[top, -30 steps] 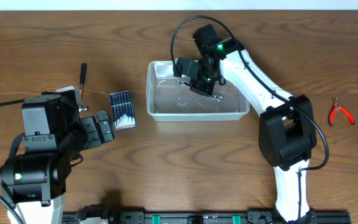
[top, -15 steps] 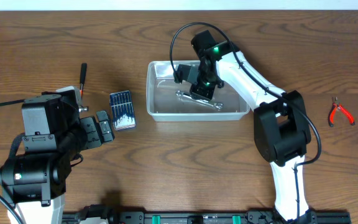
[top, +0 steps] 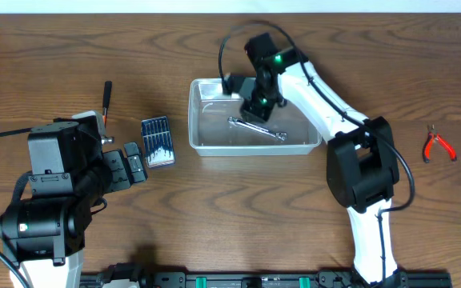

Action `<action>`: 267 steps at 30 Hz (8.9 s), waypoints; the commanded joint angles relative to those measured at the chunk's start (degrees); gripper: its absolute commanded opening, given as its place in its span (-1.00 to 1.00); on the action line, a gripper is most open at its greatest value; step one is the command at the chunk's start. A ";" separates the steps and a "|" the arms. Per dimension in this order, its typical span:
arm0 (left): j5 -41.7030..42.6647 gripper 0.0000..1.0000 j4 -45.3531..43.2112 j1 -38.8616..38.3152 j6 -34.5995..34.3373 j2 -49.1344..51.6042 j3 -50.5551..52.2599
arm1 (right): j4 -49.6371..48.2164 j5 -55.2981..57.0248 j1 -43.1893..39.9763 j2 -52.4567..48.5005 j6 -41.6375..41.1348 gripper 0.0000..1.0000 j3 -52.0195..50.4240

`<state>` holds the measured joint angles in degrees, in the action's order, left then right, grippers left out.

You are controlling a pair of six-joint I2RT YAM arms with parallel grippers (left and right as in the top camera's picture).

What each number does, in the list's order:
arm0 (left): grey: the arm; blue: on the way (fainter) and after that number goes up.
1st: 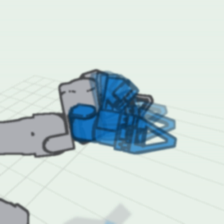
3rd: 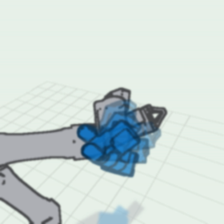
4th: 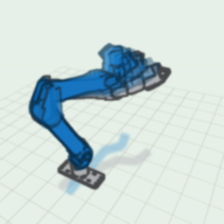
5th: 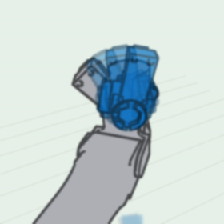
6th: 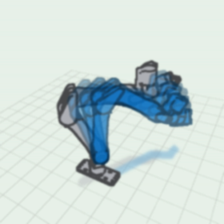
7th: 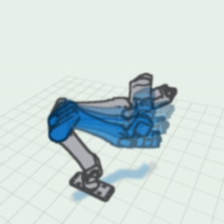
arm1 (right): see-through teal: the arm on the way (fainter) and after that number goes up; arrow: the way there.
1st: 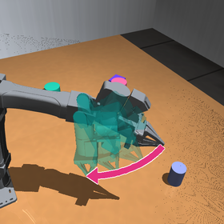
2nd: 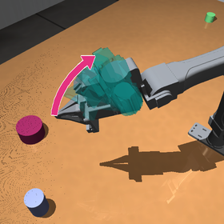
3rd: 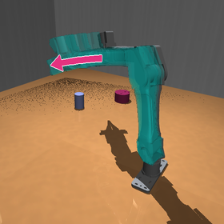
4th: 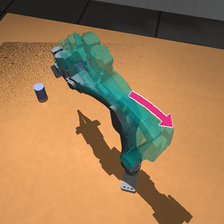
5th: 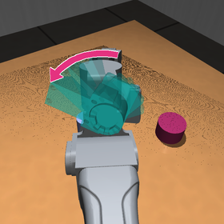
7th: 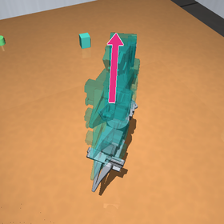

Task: Pack container
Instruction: 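Open right gripper to release wrench and lift away, then move right gripper to the red-black pliers and grasp them, then carry the pliers with right gripper into the container and lower, then release pliers and retract right arm to the upper right, then lower left gripper onto the blue screwdriver set case and grasp it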

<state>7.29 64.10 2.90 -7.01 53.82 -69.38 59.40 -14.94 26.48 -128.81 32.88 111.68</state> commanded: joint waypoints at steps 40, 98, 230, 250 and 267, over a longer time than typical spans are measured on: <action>-0.63 0.97 0.13 -0.09 1.42 -0.50 -1.38 | -11.67 20.70 -52.76 35.65 -36.11 0.72 -44.52; -0.59 0.97 0.13 -0.09 0.92 -0.48 -1.38 | -31.19 13.99 -55.58 15.50 -30.21 0.67 -44.61; -6.67 0.97 15.13 -0.09 -4.70 25.31 -30.25 | 22.95 6.97 -32.61 24.94 -39.69 0.99 18.86; -6.29 0.97 9.60 -2.54 1.38 50.12 -28.96 | 27.63 6.99 -37.70 16.04 -37.73 0.98 16.94; -6.25 0.97 -6.58 -4.00 0.61 50.36 -11.21 | 25.75 6.45 -37.31 13.68 -34.21 0.98 15.96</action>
<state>1.30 58.46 -1.19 -4.58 103.83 -82.35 85.45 -7.55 -11.14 -115.13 -3.07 127.63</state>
